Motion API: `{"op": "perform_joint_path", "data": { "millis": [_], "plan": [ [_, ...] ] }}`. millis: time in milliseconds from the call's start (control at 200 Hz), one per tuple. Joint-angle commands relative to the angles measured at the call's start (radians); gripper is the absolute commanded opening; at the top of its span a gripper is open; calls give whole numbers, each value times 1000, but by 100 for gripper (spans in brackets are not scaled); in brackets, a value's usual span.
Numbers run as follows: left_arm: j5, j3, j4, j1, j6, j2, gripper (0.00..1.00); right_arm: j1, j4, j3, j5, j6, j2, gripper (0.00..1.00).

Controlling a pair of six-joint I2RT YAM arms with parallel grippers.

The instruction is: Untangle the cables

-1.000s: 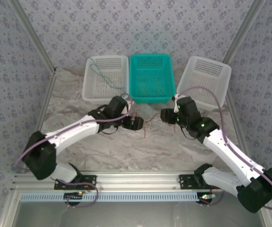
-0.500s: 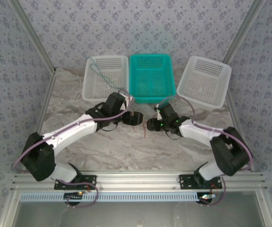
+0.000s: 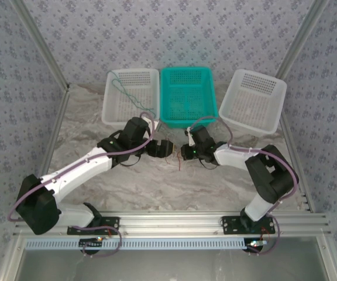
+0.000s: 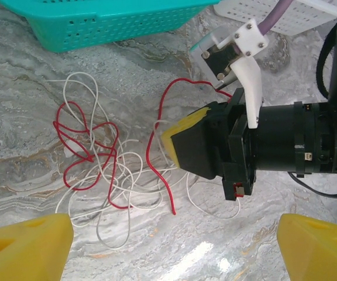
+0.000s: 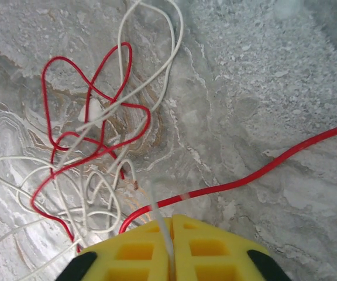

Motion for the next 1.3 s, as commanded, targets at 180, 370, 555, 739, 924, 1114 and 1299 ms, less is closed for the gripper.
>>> {"op": "perform_joint_path", "data": {
  "millis": [180, 370, 555, 739, 924, 1114, 1299],
  "plan": [
    [-7, -22, 67, 3, 42, -48, 94, 8, -69, 44, -14, -55, -149, 0],
    [-6, -66, 132, 3, 48, -111, 98, 5, -102, 75, -50, -71, -246, 0],
    [9, -129, 246, 3, 87, -189, 99, -16, -147, 124, -70, -61, -362, 0],
    [43, -144, 324, 1, 163, -216, 99, -35, -221, 202, -54, 21, -425, 0],
    [161, -103, 391, -6, 240, -189, 99, -37, -234, 270, -99, 111, -451, 0],
    [302, -20, 442, -47, 313, -76, 94, -38, -272, 310, -51, 220, -441, 0],
    [184, 53, 488, -90, 358, 66, 92, -37, -316, 333, -25, 352, -422, 0]
  ]
}}
